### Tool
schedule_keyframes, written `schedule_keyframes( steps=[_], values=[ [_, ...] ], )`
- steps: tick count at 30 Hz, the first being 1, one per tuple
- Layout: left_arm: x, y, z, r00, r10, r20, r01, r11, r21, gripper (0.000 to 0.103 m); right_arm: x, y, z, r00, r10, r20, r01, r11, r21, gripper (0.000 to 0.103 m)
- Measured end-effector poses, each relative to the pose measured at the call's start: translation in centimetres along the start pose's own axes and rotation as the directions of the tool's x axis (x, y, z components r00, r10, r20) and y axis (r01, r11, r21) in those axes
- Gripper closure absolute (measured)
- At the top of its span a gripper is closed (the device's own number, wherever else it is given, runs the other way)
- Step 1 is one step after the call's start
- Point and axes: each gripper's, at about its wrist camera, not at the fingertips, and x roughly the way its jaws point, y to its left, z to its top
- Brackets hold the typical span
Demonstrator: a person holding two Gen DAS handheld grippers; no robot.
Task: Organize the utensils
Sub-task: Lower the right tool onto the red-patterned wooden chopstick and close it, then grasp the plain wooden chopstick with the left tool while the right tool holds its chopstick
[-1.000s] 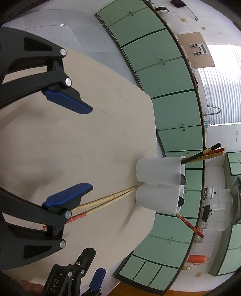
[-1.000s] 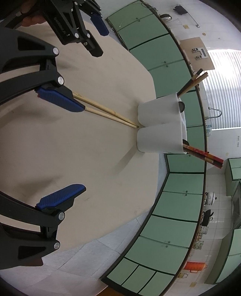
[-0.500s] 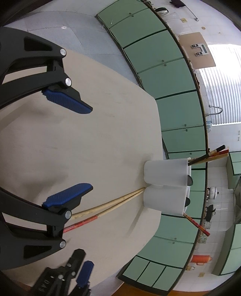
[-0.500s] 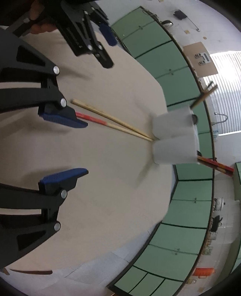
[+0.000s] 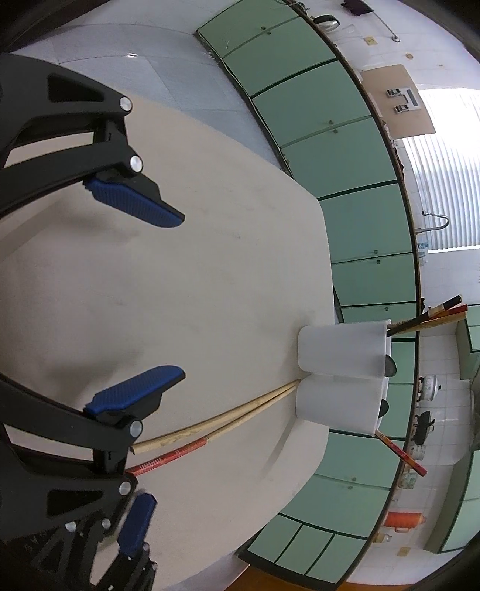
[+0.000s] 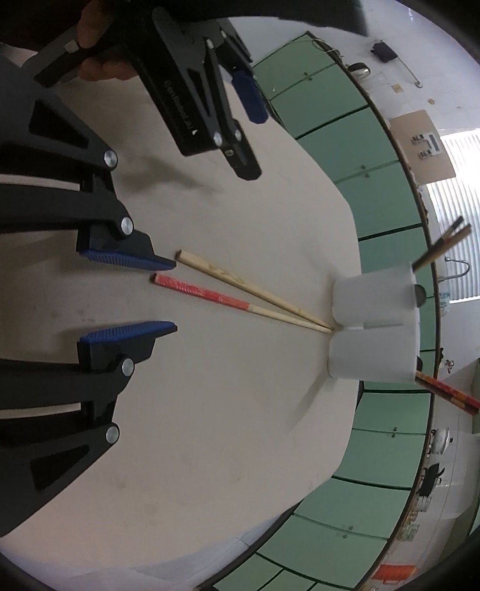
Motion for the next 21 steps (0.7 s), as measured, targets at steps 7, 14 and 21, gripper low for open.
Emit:
schedule_keyframes(
  steps=[7,14,21],
  values=[
    [0.4,-0.2,-0.2,1.000,-0.009,-0.011,0.009,1.000,0.004,0.028,0.3,0.8,-0.2,0.999,-0.036,0.018,0.037,0.999,-0.039,0.083],
    [0.3,-0.5,-0.2,1.000,-0.006,-0.009,0.006,1.000,0.011,0.028,-0.1,0.8,-0.6,0.998,-0.049,0.028,0.051,0.997,-0.055,0.095],
    [0.0,-2.2,0.1,1.000,-0.019,-0.003,0.019,0.999,0.035,0.028,-0.7,-1.4,-0.8,0.996,-0.084,0.037,0.085,0.996,-0.009,0.097]
  ],
)
